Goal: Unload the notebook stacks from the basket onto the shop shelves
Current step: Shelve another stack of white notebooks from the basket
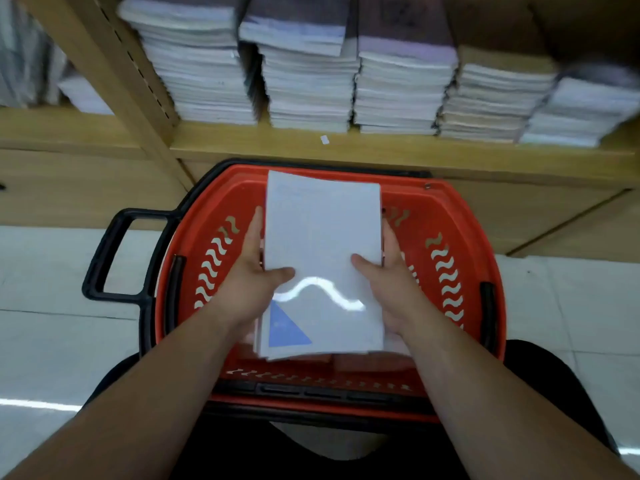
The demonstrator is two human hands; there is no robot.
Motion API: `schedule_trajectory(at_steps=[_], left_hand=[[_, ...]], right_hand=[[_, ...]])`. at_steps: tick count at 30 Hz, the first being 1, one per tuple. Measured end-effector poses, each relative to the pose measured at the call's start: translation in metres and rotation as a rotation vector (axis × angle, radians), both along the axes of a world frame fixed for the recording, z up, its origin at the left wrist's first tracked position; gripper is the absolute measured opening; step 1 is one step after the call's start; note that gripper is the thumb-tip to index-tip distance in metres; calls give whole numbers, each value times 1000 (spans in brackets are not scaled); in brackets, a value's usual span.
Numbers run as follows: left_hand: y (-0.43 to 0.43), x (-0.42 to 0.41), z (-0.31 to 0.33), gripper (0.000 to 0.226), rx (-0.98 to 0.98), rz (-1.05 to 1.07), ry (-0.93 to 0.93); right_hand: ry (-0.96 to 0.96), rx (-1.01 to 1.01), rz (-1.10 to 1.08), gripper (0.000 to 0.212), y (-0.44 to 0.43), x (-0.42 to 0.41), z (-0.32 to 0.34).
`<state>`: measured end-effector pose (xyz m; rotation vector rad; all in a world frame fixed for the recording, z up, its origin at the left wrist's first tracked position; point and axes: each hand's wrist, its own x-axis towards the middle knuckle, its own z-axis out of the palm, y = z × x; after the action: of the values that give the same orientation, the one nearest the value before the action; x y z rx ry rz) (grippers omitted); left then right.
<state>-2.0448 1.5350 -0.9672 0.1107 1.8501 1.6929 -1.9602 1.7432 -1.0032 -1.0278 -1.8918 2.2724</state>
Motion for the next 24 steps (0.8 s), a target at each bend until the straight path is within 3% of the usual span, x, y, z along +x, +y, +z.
schedule_trajectory(at_steps=[3, 7, 10, 12, 18, 24], left_hand=[[-1, -4, 14, 110, 61, 18, 57], [-1, -16, 19, 90, 83, 140, 129], [-5, -9, 5, 91, 108, 221, 78], [-7, -1, -8, 80, 103, 259, 35], [-3, -14, -13, 65, -41, 290, 76], [13, -12, 22, 51, 7, 327, 135]], right_hand=[[119, 5, 6, 101, 7, 4, 21], [184, 105, 55, 79, -5, -14, 30], [201, 55, 30, 91, -23, -23, 25], [193, 86, 43, 95, -30, -25, 24], [129, 86, 4, 73, -27, -46, 19], [230, 145, -17, 57, -10, -51, 54]])
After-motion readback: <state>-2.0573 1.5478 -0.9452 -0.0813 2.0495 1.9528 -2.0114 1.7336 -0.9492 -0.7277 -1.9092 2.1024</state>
